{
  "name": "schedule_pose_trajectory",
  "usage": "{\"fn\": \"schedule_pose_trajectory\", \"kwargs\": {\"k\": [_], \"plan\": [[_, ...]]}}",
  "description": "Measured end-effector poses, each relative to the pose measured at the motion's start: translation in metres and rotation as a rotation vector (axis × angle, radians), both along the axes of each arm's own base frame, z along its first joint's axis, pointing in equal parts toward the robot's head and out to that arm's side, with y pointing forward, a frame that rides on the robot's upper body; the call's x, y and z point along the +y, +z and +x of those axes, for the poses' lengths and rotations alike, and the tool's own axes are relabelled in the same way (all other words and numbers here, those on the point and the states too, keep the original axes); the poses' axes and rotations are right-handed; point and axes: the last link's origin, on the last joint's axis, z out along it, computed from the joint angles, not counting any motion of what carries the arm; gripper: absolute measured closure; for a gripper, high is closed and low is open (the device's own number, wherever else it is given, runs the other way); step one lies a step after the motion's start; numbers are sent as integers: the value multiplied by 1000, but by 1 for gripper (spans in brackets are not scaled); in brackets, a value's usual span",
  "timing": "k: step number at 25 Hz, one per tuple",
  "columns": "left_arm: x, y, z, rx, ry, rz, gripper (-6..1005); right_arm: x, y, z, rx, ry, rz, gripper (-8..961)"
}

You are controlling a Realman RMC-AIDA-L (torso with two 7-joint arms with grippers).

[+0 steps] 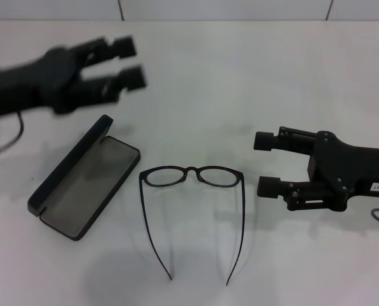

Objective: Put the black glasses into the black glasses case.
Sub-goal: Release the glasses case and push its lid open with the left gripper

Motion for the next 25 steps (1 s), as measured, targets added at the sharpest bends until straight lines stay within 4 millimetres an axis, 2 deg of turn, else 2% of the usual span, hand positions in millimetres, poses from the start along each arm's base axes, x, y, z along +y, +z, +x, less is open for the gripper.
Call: {"fn": "schedule_pose_trajectory", "kwargs": {"k": [3,7,11,15,19,25], "plan": [[17,8,22,207,99,-5,127,-2,-3,3,-9,-15,1,93],[26,15,48,527,243,7,133,-5,-7,8,-16,-41,12,93],[28,15,57,760,372,28,136,-7,-6,15,-11,-68,38,93],[24,14,56,888,477,51,138,-8,-6,18,-9,-80,49,93],[21,8,45,989,566,29,137,-7,-6,19,-15,-84,53,94],[18,-6,29,1044,602,-36,137,-4,-7,18,-25,-86,60,94]]}}
